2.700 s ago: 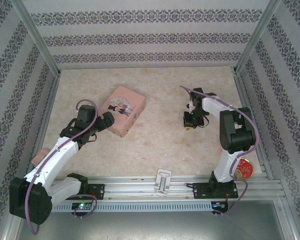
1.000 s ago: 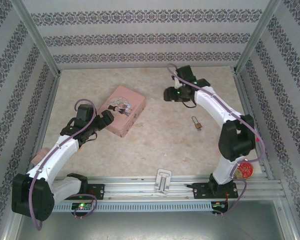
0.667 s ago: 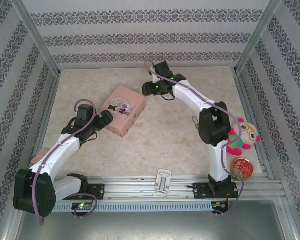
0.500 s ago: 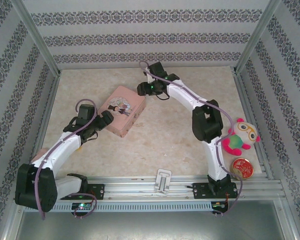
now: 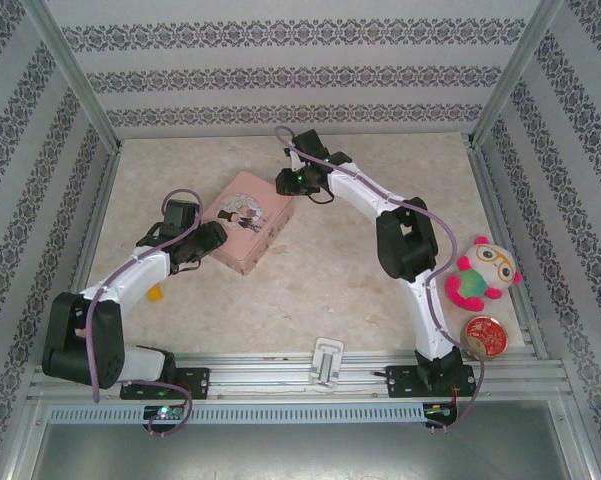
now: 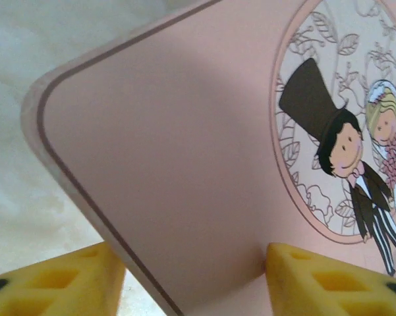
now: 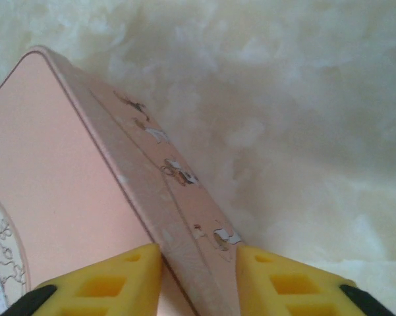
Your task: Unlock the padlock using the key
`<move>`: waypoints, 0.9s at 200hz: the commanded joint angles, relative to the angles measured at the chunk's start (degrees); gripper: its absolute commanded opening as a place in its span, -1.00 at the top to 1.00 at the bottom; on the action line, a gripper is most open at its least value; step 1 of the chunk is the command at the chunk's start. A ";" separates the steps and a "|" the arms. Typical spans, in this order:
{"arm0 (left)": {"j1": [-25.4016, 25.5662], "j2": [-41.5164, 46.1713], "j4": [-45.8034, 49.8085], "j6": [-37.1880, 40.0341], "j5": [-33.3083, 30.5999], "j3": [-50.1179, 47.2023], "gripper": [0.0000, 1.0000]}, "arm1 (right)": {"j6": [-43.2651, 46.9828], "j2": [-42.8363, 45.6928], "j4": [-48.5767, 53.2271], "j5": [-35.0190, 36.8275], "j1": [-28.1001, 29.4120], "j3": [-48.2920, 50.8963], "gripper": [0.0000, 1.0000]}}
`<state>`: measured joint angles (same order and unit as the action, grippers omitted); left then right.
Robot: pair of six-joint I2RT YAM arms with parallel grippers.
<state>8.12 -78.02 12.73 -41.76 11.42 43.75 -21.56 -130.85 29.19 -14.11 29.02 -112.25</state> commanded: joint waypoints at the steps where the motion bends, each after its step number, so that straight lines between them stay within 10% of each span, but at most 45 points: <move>1: -0.31 -2.53 -4.62 2.47 5.20 2.87 -0.02 | -1.77 5.16 2.04 0.78 0.87 8.47 0.35; 92: 3.54 -16.37 -13.25 0.71 18.04 9.99 0.13 | -14.87 32.14 -4.72 16.24 1.31 44.57 0.33; 180: 6.79 -19.30 -14.39 -0.52 18.05 13.52 0.07 | -16.50 40.64 -5.85 18.54 -0.71 52.18 0.33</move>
<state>13.43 -97.58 -0.71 -41.19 26.59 56.55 -37.43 -91.77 22.04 3.42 28.62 -61.32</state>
